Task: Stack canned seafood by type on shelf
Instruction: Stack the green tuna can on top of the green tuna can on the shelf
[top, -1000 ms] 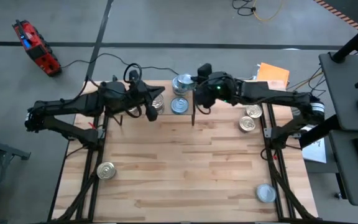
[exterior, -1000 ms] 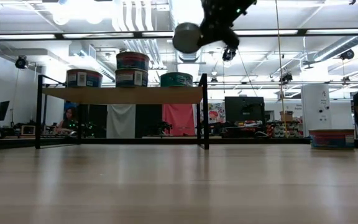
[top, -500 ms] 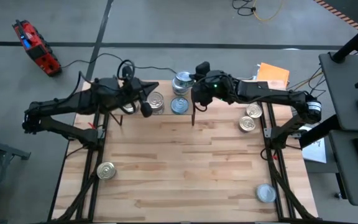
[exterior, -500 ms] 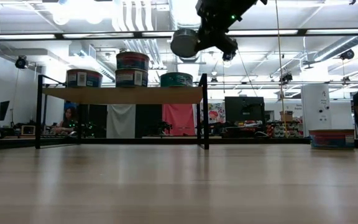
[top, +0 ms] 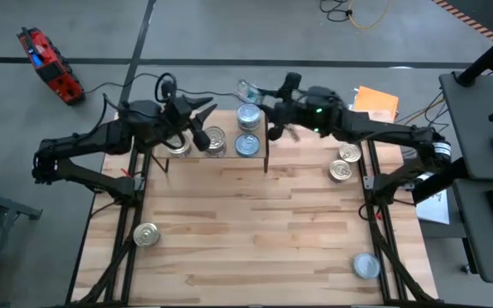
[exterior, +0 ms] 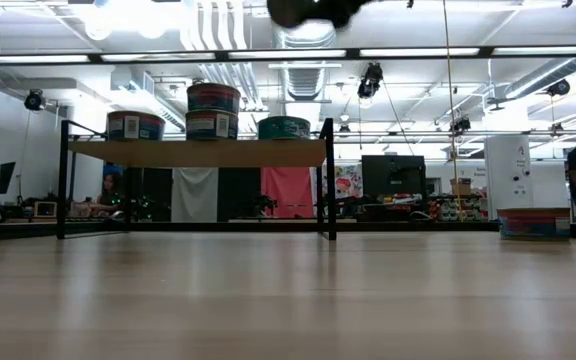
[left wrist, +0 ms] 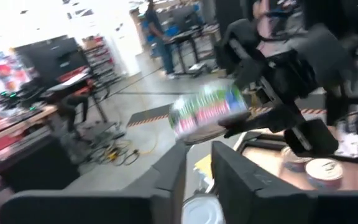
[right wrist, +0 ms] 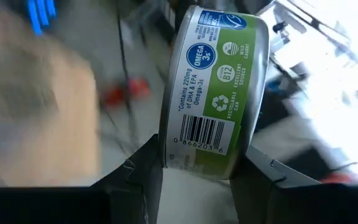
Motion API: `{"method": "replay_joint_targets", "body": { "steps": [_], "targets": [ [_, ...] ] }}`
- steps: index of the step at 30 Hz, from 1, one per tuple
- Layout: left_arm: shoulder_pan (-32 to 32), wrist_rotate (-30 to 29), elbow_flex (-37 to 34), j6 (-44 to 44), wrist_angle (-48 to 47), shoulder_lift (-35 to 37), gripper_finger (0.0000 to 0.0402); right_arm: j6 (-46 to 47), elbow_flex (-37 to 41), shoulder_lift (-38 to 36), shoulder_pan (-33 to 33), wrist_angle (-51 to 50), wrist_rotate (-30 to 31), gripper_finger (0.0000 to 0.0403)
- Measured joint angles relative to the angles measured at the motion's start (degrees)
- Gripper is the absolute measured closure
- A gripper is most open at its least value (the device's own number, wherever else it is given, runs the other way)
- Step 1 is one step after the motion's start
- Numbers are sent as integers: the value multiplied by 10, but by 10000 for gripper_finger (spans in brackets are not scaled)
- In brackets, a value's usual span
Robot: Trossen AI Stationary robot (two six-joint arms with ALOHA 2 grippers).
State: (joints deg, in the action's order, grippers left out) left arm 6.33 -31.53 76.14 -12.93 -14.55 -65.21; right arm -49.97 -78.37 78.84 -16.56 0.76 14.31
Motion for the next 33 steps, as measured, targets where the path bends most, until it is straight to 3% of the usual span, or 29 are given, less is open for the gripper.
{"method": "replay_joint_targets", "body": {
  "steps": [2,5,7,10,16,24,27,33],
  "targets": [
    [4,19,3,0,4,0,307,128,0,-14,-8,33,-97,268],
    [12,55,5,1,19,0,258,255,0,-25,-31,82,-299,268],
    [16,94,8,1,32,-1,224,292,-1,-27,-32,98,-341,268],
    [17,141,10,5,67,-2,176,279,0,-32,-25,95,-347,268],
    [17,160,10,16,106,-16,115,298,0,-32,-10,109,-362,268],
    [17,185,11,19,146,-46,112,334,0,-23,0,124,-379,268],
    [19,225,11,28,143,-43,116,329,0,-25,1,123,-383,268],
    [22,232,10,55,101,-28,118,308,1,-28,1,115,-379,268]
  ]
}}
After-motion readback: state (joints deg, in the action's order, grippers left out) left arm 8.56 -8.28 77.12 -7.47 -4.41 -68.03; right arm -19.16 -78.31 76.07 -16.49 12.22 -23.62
